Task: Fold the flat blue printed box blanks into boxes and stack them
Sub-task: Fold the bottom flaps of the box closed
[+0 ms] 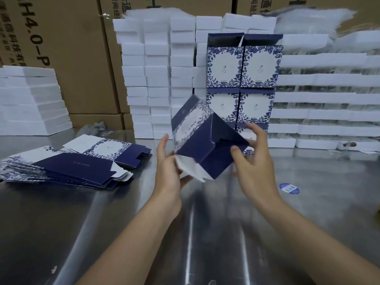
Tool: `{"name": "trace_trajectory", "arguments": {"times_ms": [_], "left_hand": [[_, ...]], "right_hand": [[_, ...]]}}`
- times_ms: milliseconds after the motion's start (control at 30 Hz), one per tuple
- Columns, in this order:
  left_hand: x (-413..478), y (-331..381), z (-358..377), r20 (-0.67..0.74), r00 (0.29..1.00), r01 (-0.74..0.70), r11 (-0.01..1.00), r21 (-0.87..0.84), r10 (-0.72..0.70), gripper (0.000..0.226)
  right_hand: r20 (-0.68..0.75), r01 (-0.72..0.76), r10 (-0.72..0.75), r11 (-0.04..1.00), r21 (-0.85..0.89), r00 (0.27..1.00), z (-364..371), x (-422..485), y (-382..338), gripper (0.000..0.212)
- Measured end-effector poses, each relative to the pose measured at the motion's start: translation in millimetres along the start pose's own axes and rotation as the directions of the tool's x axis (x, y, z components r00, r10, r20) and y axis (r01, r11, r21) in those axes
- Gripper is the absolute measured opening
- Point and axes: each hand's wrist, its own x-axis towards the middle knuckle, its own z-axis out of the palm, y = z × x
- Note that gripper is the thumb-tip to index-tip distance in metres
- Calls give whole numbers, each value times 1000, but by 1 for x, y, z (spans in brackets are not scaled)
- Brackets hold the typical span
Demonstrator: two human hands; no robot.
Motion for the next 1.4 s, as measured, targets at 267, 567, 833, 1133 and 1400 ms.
{"name": "trace_trajectory", "arguments": {"times_ms": [267,567,833,1133,1400], "left_hand": [[-3,-5,-1,158,983,101,994,-44,-93,48],[-10,-2,1,271,947,227,957,-178,-174,12],[-5,-9,1,41,999,14,998,-60,-12,27],[3,-13,-2,-219,971,-126,986,-109,100,60],[-3,-9,6,-127,989,-83,995,-51,76,56]], "right_hand": [[245,362,-293,877,-315,924,0,-6,5,39],[285,393,-313,871,-294,906,2,-4,13,27],[260,386,-316,877,-286,912,5,-5,19,9],[176,-255,253,967,-9,951,21,-15,6,30],[228,-384,333,892,240,915,21,-12,-5,41]]}}
